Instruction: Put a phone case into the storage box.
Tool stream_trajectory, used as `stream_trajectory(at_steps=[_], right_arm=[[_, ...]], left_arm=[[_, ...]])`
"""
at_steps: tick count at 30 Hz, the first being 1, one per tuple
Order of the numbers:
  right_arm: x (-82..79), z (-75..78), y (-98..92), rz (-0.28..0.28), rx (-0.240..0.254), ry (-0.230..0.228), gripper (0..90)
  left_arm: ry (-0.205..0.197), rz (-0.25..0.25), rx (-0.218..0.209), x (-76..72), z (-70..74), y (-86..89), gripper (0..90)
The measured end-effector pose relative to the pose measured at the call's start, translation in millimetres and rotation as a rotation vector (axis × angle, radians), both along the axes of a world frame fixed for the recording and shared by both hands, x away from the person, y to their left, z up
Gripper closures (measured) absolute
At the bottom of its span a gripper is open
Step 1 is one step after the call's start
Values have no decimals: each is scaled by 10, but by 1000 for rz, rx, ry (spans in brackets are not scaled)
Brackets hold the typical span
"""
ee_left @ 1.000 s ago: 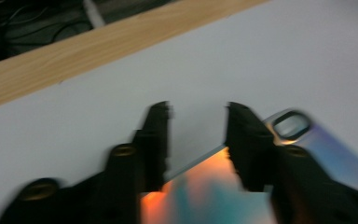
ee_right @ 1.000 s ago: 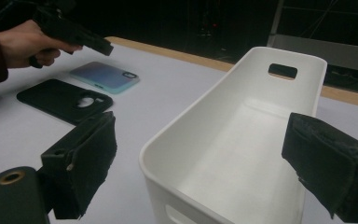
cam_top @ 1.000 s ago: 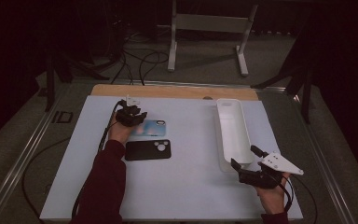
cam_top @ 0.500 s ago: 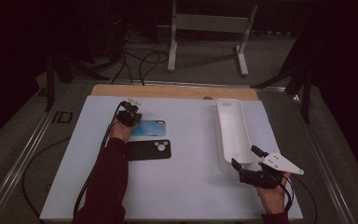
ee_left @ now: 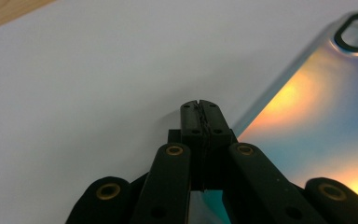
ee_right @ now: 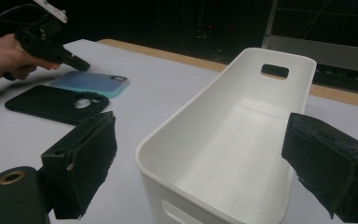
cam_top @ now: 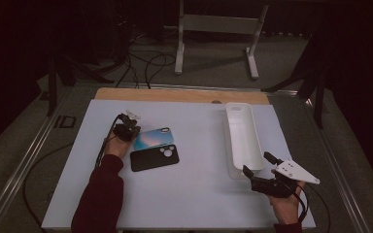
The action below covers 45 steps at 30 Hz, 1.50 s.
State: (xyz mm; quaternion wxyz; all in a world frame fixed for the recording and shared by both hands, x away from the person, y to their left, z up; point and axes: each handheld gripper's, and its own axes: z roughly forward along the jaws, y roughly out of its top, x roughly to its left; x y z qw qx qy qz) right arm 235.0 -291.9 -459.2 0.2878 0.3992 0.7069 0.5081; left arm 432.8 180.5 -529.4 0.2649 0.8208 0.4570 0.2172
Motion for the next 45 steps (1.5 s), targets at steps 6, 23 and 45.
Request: stream_trajectory(at_steps=[6,23,45], right_arm=[[1,3,19,6,-1,-4,96],[21,-11,102,23,-12,8,96],[32,-12,25,6,-3,-5,96]], left_arm=[[-2,0,-5,-216,4,10,900],[-27,-44,-23,-498,-14,-161,899],[-234,-80,-286,-1052,533,179,151]])
